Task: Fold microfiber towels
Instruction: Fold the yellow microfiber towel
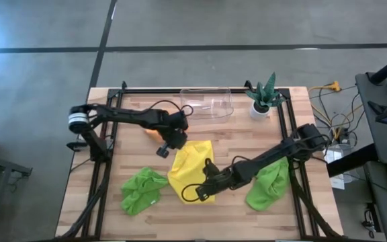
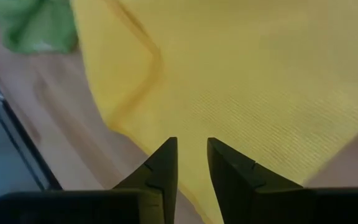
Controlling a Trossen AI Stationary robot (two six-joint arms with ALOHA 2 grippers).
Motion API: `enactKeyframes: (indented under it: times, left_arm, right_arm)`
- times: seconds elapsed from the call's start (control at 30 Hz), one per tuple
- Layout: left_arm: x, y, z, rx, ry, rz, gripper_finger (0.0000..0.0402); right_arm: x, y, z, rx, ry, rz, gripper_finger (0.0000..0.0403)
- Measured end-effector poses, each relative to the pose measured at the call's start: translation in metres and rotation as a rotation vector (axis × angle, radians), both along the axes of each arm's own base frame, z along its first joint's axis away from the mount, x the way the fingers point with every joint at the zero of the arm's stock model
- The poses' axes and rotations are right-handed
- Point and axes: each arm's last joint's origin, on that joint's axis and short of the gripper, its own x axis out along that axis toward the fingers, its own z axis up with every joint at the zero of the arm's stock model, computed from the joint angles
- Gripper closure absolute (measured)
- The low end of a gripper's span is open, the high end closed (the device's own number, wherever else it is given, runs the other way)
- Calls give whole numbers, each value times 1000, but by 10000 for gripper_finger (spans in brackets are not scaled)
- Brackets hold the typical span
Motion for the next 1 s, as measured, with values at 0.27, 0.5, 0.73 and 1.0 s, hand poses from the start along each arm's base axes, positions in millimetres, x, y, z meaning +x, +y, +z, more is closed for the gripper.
enactKeyframes:
  times: [0.27,0.5,0.73,1.0]
  left_arm:
    - [22,2,-17,-90,-70,64,402]
    - [34,2,-48,-148,65,216,402]
    - [26,-2,-54,-213,171,308,402]
    - [21,-34,-41,-359,275,430,402]
  right_arm:
    - [-5,3,-12,32,91,55,321]
    - [-18,-1,-28,16,234,61,320]
    - [-37,-13,-32,-102,410,137,328]
    - [-35,-42,-36,-197,457,213,328]
